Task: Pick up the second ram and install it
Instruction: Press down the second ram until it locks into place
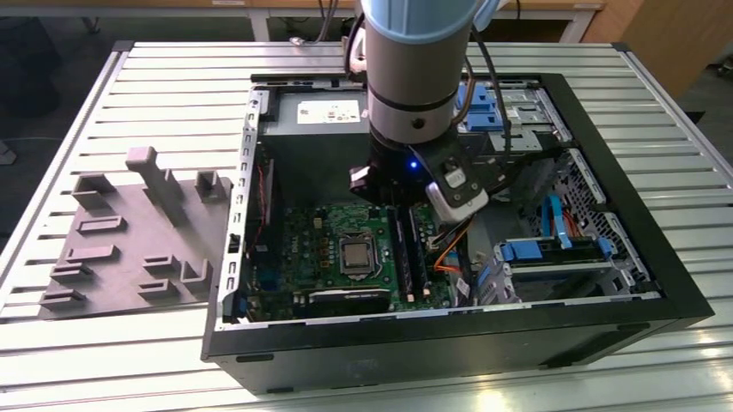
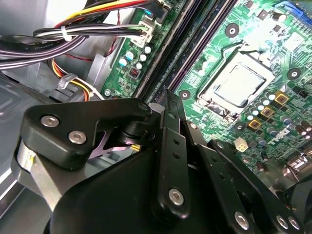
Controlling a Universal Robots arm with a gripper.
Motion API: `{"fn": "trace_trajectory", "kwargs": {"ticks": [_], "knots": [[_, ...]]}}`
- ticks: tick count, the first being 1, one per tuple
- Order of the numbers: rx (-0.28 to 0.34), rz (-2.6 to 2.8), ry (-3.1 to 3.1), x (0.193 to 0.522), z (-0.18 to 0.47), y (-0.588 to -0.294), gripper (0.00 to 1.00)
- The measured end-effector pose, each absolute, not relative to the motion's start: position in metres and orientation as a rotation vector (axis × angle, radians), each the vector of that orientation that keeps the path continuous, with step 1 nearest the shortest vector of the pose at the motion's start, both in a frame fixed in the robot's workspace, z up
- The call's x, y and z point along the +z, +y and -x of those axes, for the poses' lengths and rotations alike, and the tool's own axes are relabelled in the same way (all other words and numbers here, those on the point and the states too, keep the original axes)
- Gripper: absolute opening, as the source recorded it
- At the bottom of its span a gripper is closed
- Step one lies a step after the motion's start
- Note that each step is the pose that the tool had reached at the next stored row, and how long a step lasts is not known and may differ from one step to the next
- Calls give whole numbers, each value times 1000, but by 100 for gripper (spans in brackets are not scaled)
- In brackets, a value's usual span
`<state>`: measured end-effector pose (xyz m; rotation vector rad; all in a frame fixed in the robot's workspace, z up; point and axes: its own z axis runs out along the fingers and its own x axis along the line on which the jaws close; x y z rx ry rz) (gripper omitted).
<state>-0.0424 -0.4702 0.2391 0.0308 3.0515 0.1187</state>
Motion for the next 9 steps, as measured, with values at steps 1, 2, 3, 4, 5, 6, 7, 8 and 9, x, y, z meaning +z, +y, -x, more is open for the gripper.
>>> {"fn": "trace_trajectory", "kwargs": {"ticks": [1,2,3,4,5,6,7,8,9], "knots": [[119,-31,3051,239,42,-470,11],[119,-31,3052,239,42,-471,11],[119,-31,3052,239,42,-471,11],[119,-31,3052,239,42,-471,11],[119,-31,3051,239,42,-471,11],[119,-31,3052,239,42,-472,11],[119,-31,3052,239,42,-472,11],[119,-31,3052,239,42,-472,11],[119,-31,3051,239,42,-472,11]]}}
